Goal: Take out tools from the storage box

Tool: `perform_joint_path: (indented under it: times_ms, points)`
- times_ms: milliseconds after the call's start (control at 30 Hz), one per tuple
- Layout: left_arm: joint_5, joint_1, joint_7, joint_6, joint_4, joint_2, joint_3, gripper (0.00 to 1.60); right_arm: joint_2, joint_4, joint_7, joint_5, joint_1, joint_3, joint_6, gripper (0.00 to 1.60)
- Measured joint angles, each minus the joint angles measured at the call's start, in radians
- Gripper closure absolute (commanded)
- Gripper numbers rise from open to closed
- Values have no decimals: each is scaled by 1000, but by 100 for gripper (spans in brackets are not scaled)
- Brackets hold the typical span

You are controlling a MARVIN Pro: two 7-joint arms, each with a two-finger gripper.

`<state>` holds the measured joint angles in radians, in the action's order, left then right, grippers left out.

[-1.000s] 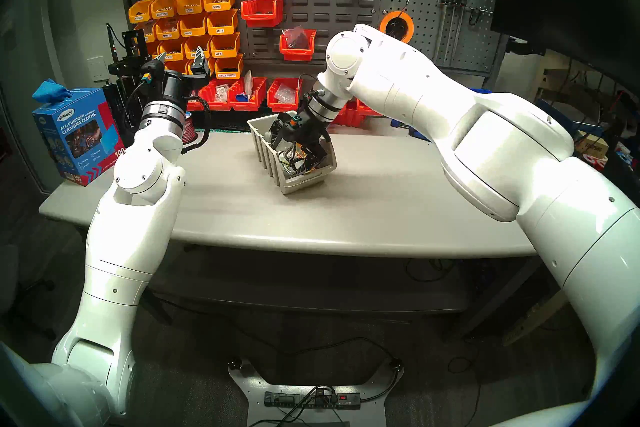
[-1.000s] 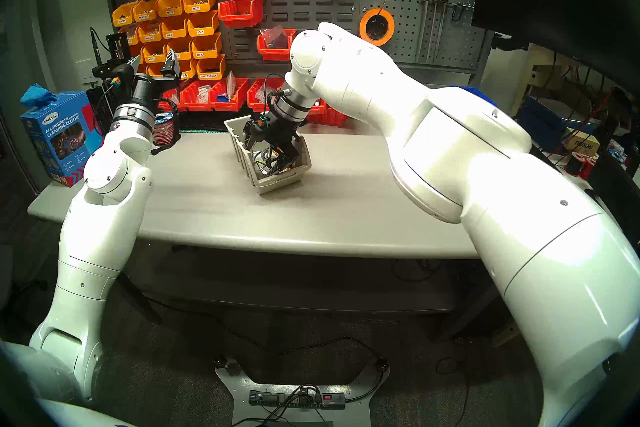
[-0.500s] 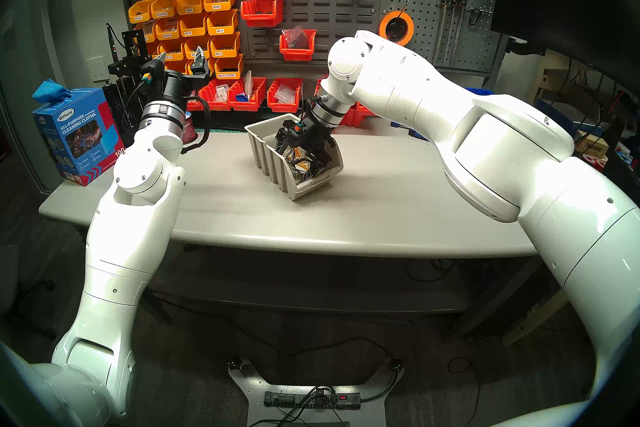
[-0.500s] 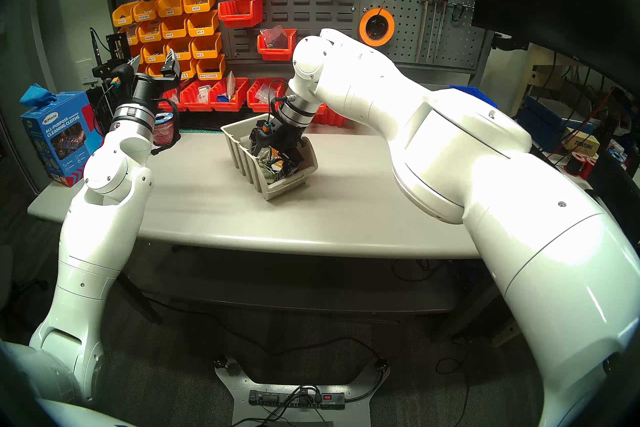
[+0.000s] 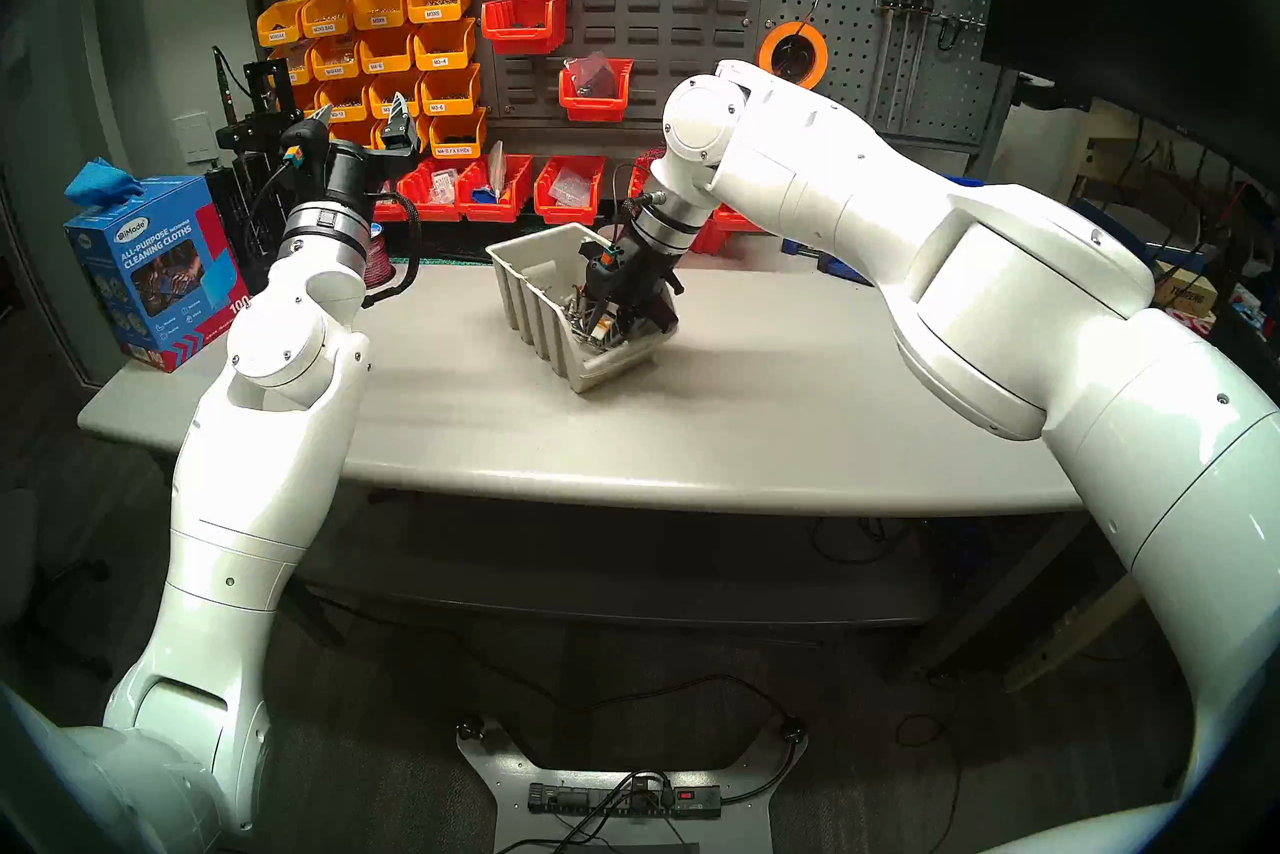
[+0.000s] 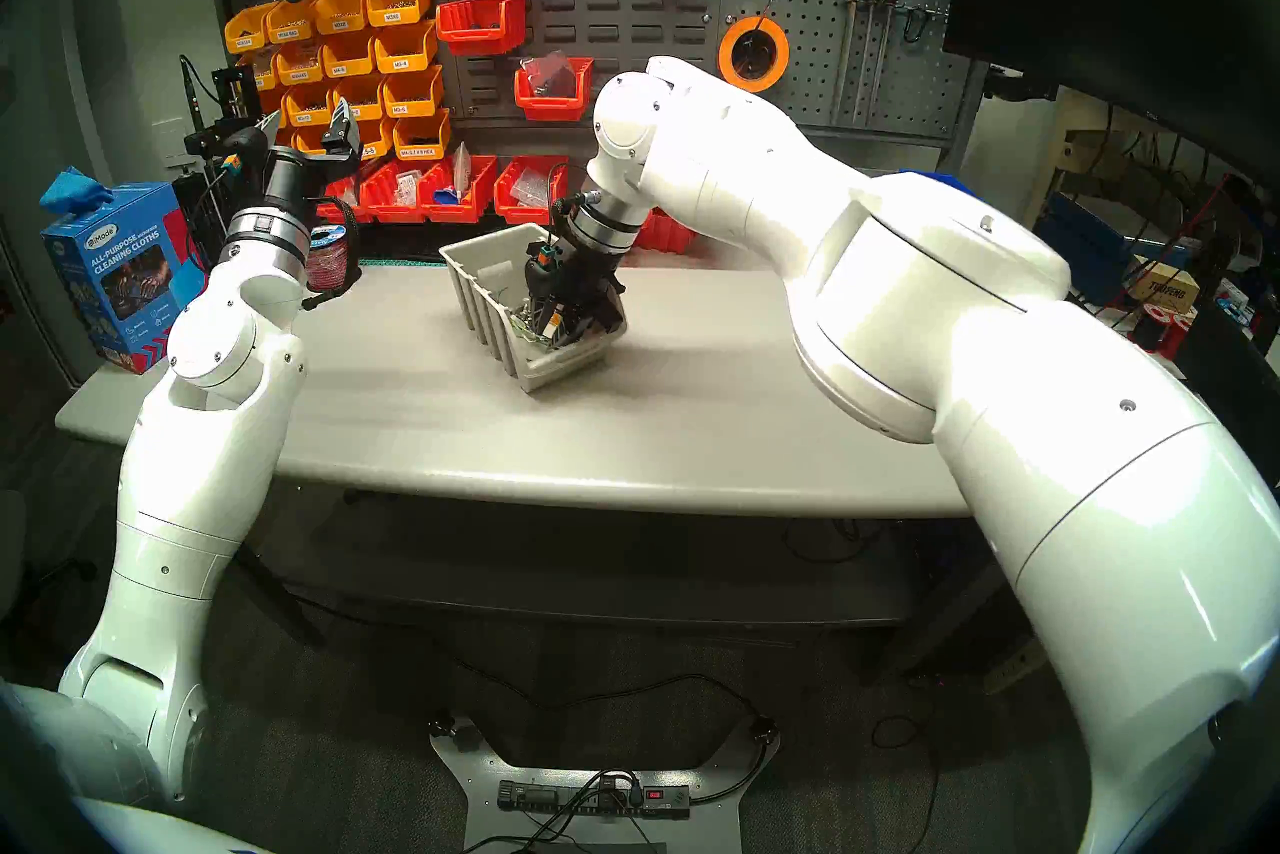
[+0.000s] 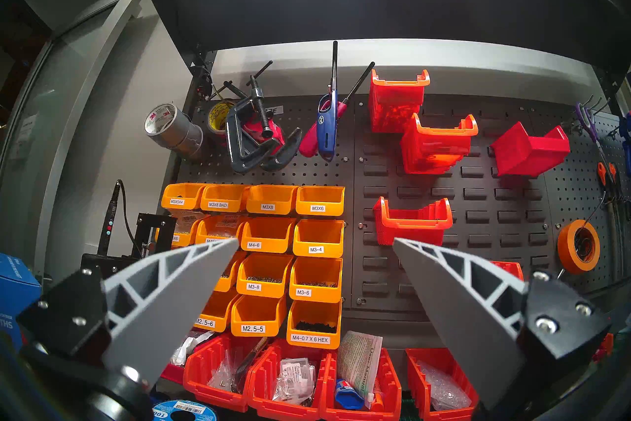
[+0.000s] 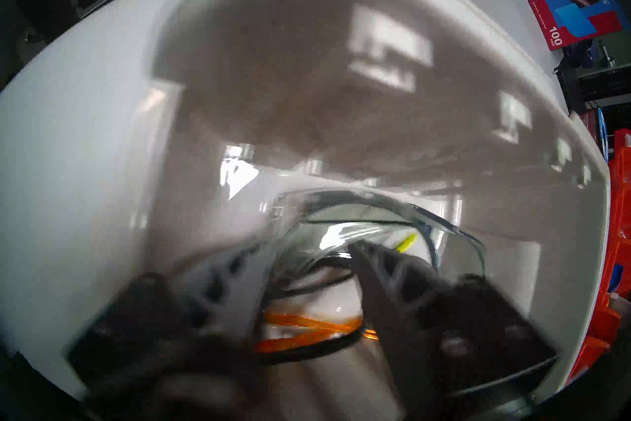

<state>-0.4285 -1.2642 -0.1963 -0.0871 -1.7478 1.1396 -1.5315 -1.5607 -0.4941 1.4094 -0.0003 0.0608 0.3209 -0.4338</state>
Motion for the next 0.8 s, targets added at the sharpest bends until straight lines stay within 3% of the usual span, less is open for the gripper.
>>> perform_joint_path:
  times_ms: [167, 300, 333, 400, 433, 500, 800]
  points:
    - [0, 0, 0, 0, 0, 0, 0, 0, -6, 17, -6, 6, -5, -2, -8, 131]
    - [0, 0, 0, 0, 0, 0, 0, 0, -14, 29, -11, 12, -8, -6, -13, 151]
    - [0, 0, 0, 0, 0, 0, 0, 0, -17, 33, -13, 14, -9, -7, -15, 147]
    - [0, 0, 0, 0, 0, 0, 0, 0, -21, 40, -14, 17, -10, -10, -15, 98]
    - [0, 0, 0, 0, 0, 0, 0, 0, -23, 42, -14, 19, -10, -11, -15, 56]
    - [0, 0, 0, 0, 0, 0, 0, 0, -26, 48, -14, 22, -11, -13, -14, 30]
    - [0, 0, 0, 0, 0, 0, 0, 0, -41, 75, -9, 38, -19, -24, -7, 31]
